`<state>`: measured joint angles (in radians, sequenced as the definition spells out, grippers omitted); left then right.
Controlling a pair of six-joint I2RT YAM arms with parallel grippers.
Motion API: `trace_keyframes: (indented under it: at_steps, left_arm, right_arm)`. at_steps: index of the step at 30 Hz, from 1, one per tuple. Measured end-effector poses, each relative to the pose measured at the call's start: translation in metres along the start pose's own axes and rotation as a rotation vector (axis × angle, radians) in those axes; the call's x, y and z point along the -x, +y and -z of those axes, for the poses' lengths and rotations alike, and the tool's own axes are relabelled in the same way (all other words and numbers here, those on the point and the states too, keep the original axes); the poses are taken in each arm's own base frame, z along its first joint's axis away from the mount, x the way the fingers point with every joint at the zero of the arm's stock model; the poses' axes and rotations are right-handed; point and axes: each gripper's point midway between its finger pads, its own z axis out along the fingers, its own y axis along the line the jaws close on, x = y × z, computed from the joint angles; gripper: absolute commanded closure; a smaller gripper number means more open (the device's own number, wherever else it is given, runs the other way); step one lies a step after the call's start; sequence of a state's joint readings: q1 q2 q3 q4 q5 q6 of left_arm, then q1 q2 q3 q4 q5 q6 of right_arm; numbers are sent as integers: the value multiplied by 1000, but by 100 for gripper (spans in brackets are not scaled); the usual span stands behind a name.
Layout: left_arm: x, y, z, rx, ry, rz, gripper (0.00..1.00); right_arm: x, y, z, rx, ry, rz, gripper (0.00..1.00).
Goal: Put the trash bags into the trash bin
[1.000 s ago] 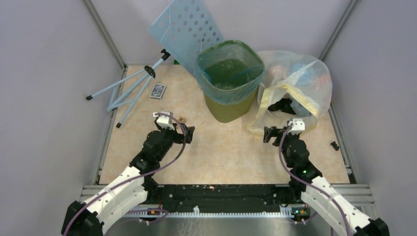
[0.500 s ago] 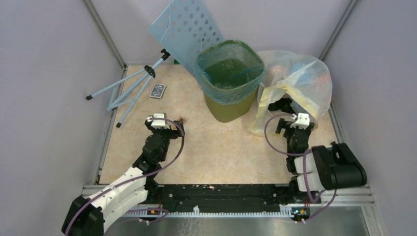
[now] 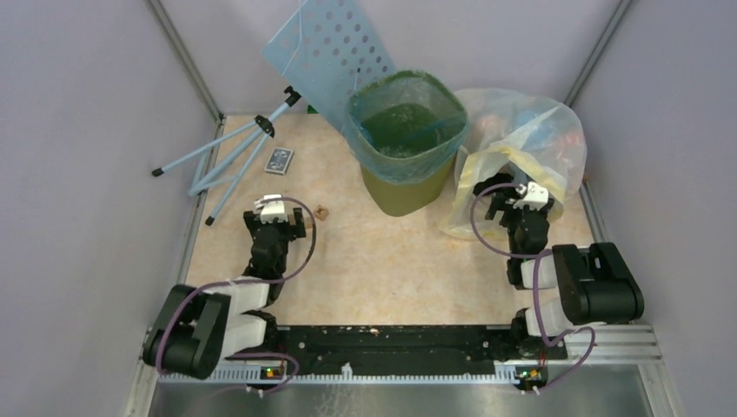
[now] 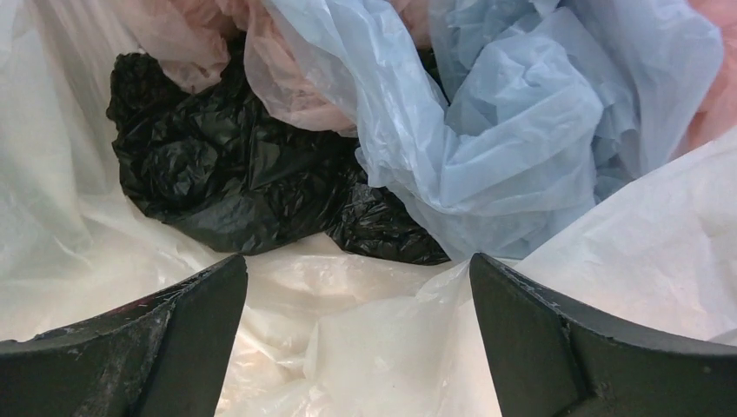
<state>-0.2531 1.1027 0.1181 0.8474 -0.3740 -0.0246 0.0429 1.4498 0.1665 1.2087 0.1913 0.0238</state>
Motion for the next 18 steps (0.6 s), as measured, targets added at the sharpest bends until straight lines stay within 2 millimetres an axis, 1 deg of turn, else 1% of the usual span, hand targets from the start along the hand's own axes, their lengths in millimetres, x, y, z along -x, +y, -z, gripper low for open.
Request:
trace_keyframes:
  at_steps: [3,5,6,7,9,10,11,12,14,15,16,17,18]
  left_arm:
    - [-23,3,-10,-25,59,-52,1]
    - [-33,-2,-17,-85,87,-87,4]
    - [-36,-8,-24,-126,101,-105,5]
    - [-35,-13,-29,-159,105,-119,6]
    - [-25,-31,-44,-259,87,-161,1]
    - [-18,-37,-49,-293,54,-173,1]
    - [-14,-41,-50,-313,33,-176,1]
    - [-12,-41,-48,-318,17,-169,1]
    - [-13,-31,-43,-301,-25,-151,1]
    - [-19,-26,-41,-291,-28,-146,1]
    - [-31,-22,-40,-286,10,-144,1]
    - [-41,-21,-39,-289,48,-143,1]
    - [-45,-22,-40,-297,70,-141,1]
  right_arm:
    - [-4,4,1,28,14,9,3]
    - [-6,6,1,36,23,11,3]
    - [-7,6,1,40,27,12,2]
    - [-7,6,1,41,29,14,2]
    - [-7,7,1,44,29,17,2]
    - [-7,7,1,46,29,18,2]
    - [-8,7,1,47,30,19,2]
    - [-7,7,1,48,29,19,2]
    - [-8,8,1,49,30,19,2]
    - [-8,8,1,51,30,19,2]
    - [-8,8,2,51,30,19,2]
    - [-8,8,2,52,30,19,2]
    - [-8,8,2,53,30,19,2]
